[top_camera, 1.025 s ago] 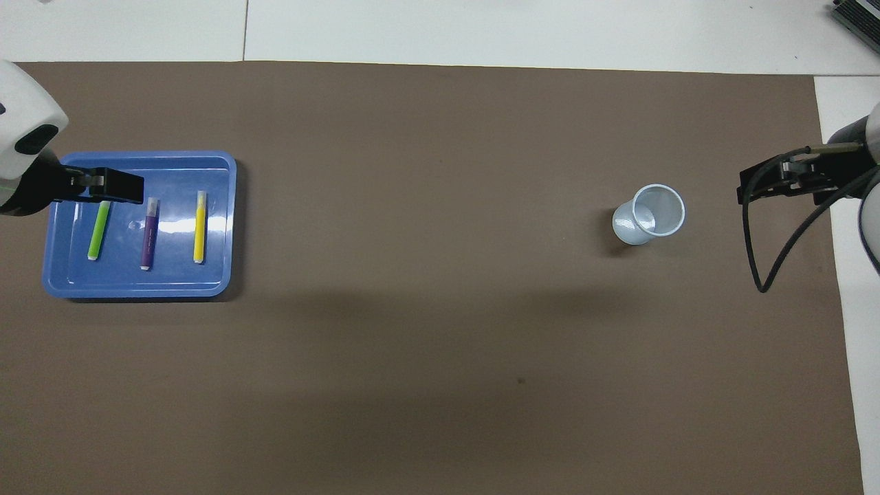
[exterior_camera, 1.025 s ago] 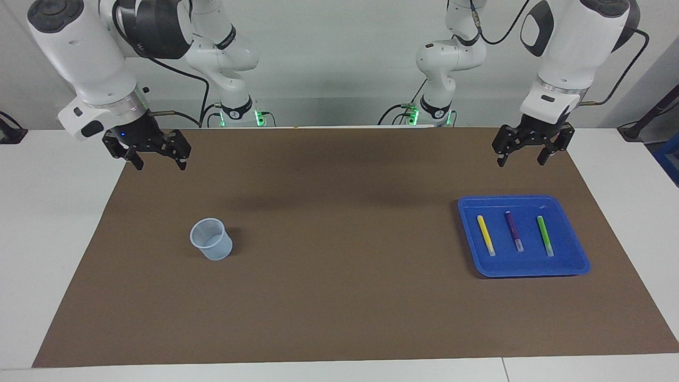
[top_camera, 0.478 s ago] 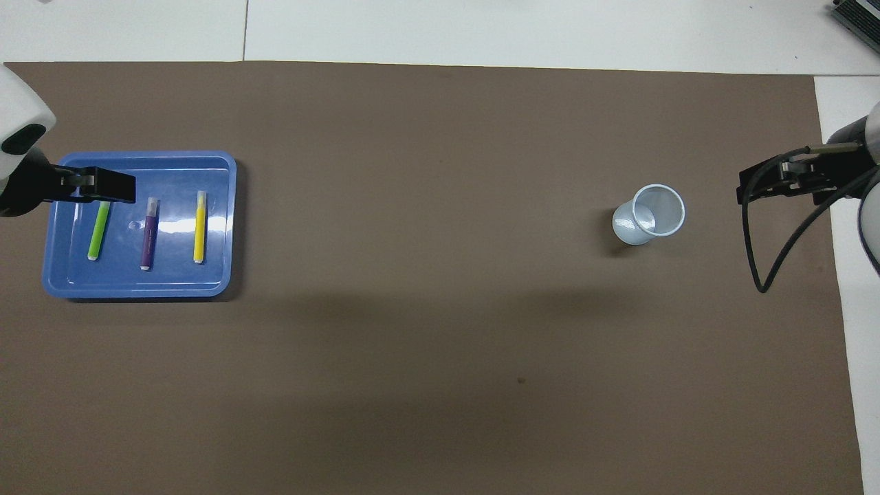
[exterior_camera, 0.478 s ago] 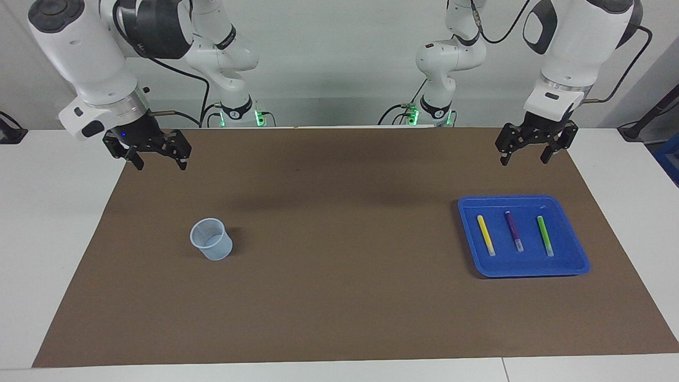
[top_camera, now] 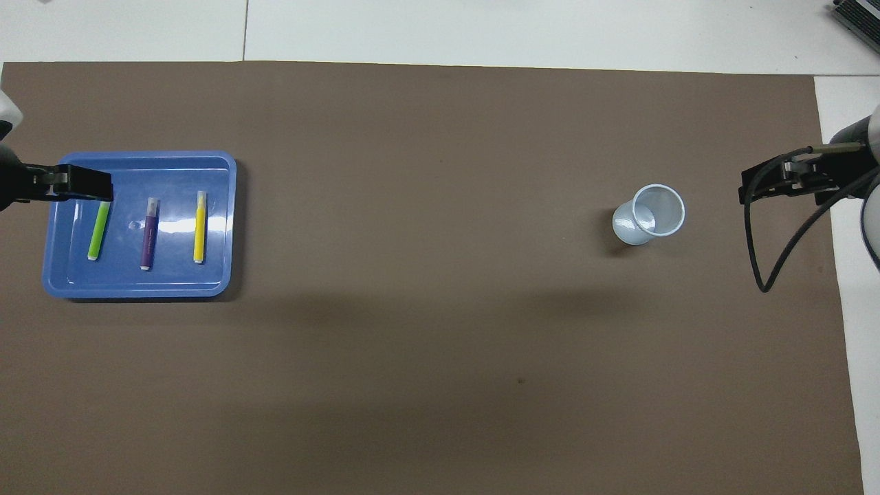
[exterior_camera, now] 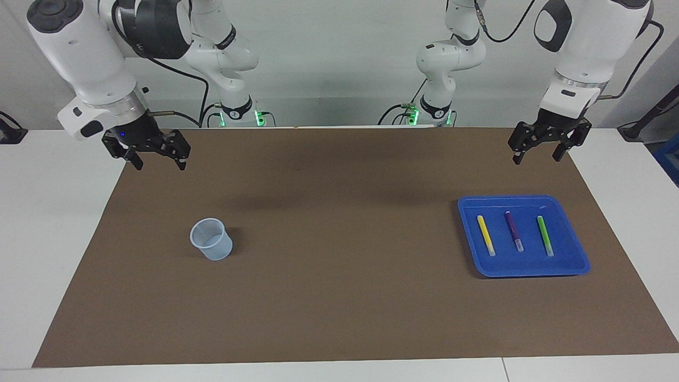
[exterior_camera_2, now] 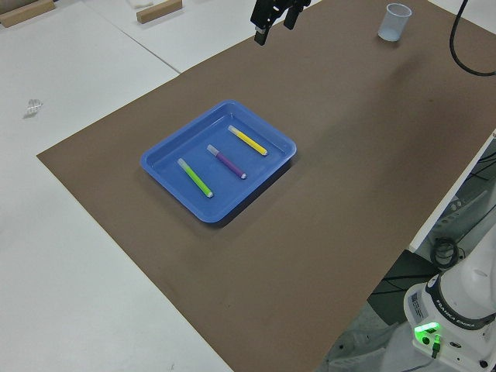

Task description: Transfer and insert pens with both arms

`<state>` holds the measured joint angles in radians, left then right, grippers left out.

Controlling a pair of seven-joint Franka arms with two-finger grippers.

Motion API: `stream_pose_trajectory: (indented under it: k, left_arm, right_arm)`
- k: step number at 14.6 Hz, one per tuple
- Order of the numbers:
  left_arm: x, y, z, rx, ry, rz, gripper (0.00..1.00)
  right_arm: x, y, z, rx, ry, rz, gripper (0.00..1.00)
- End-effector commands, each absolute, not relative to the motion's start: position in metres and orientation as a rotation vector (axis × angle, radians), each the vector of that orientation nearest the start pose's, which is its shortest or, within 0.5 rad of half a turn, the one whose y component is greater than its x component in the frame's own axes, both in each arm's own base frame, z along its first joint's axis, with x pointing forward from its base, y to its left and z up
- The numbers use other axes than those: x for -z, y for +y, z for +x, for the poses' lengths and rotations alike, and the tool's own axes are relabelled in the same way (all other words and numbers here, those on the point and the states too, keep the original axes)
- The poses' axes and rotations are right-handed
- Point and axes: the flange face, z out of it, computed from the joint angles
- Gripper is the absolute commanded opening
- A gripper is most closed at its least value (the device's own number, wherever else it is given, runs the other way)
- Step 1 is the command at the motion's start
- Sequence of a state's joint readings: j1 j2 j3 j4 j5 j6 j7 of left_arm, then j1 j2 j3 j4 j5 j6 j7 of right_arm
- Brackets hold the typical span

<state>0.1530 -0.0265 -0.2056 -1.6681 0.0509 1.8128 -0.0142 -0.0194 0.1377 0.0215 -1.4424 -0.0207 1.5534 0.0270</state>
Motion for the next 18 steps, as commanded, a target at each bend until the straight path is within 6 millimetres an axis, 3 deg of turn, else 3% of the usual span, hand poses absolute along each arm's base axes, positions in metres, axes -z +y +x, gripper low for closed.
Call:
stream_pose_trajectory:
  k: [1,3,5,7,10,14,18]
  left_arm:
    - [-0.604,-0.022,0.559,0.316,0.094,-3.076,1.00]
    - [-0.579,-0.007,0.553,0.344,0.090,-3.064,1.00]
    - [-0.566,-0.004,0.542,0.390,0.203,-3.036,1.00]
    - [-0.569,-0.002,0.544,0.419,0.207,-3.029,0.99]
    - [-0.599,-0.014,0.553,0.495,0.239,-3.016,1.00]
    - [-0.588,-0.015,0.544,0.406,0.224,-3.034,0.99]
    - [-0.567,0.001,0.553,0.327,0.116,-3.068,0.99]
  right_arm:
    - [-0.605,0.001,0.586,-0.051,0.020,-3.144,1.00]
    - [-0.605,0.002,0.586,-0.053,0.017,-3.144,1.00]
    - [-0.605,0.002,0.586,-0.051,0.017,-3.144,1.00]
    - [-0.605,0.002,0.586,-0.053,0.017,-3.144,1.00]
    - [-0.605,0.002,0.586,-0.053,0.017,-3.144,1.00]
    - [-0.605,0.003,0.586,-0.053,0.015,-3.144,1.00]
    - [-0.615,0.006,0.581,-0.029,0.005,-3.143,1.00]
